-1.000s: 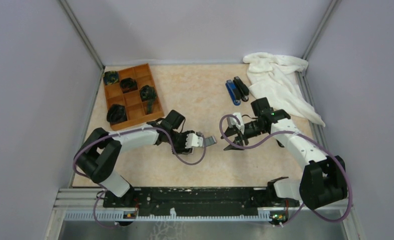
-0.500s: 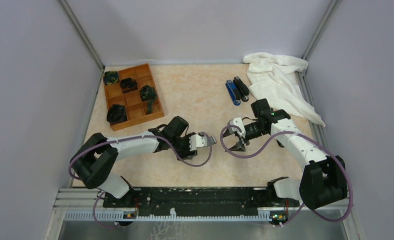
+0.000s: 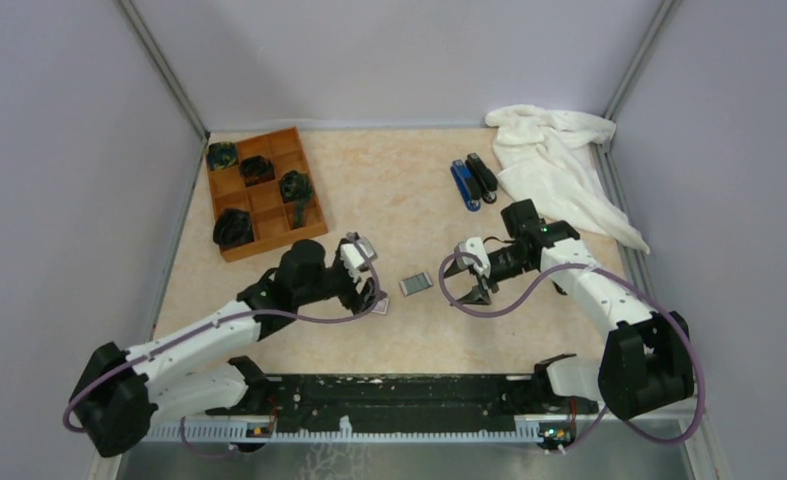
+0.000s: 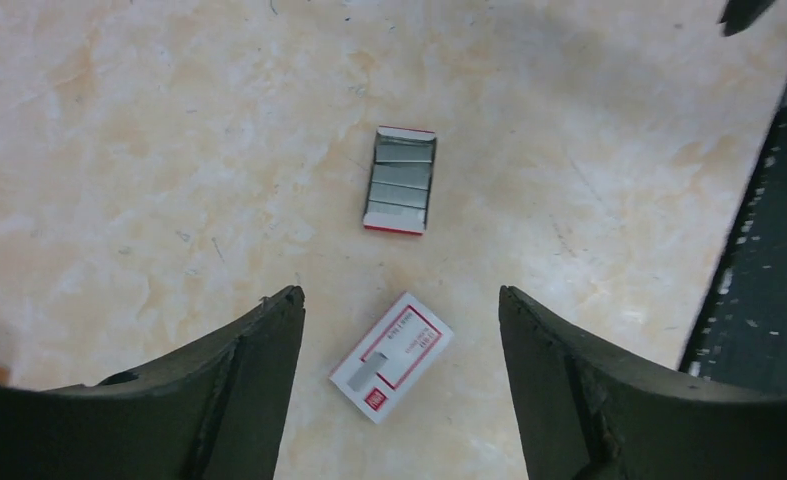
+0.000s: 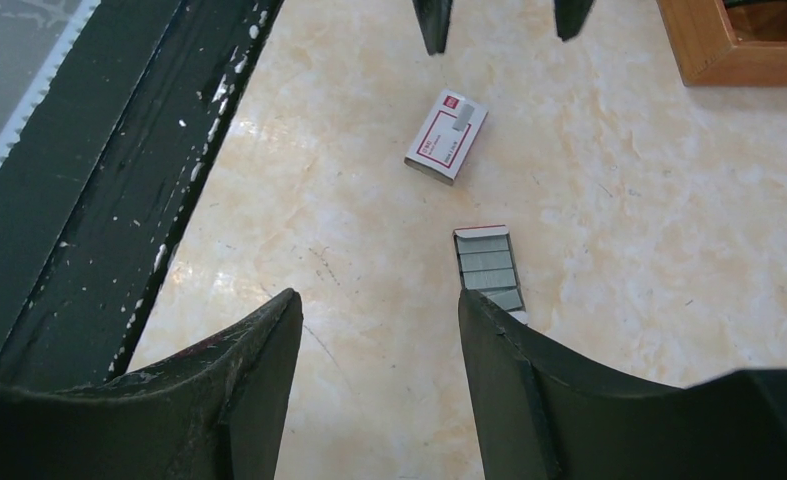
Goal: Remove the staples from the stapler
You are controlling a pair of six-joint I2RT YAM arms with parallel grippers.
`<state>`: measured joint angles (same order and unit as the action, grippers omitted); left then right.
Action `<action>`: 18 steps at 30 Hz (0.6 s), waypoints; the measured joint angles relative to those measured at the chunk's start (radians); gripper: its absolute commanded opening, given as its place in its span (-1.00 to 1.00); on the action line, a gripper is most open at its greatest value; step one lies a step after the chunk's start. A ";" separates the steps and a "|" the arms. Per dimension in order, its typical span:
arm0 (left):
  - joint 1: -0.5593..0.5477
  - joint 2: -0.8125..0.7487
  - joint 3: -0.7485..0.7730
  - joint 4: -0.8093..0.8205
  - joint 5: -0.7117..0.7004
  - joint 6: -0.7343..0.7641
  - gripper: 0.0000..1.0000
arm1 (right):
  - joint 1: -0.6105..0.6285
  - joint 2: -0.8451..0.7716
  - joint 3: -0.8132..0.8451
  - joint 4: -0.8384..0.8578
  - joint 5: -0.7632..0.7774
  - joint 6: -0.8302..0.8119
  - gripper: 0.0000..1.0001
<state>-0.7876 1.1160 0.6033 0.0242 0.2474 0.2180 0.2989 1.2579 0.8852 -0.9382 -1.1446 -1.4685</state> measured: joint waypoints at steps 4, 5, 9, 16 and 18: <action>0.009 -0.189 -0.176 0.131 0.026 -0.232 -0.16 | 0.000 -0.002 -0.008 0.008 0.001 0.014 0.19; 0.009 -0.217 -0.220 0.157 0.030 -0.305 -0.38 | 0.000 -0.002 -0.008 0.010 0.001 0.018 0.19; 0.009 -0.223 -0.317 0.176 0.058 -0.549 -0.99 | 0.000 -0.002 -0.008 0.022 0.001 0.035 0.18; 0.002 -0.055 -0.329 0.152 0.080 -0.779 -1.00 | 0.000 -0.002 -0.008 0.038 0.004 0.060 0.18; -0.002 0.009 -0.325 0.150 0.074 -0.801 -1.00 | 0.000 -0.002 -0.008 0.040 0.006 0.066 0.18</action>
<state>-0.7891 1.1252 0.2787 0.1741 0.3210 -0.5835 0.2989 1.2556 0.8768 -0.8982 -1.1385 -1.4021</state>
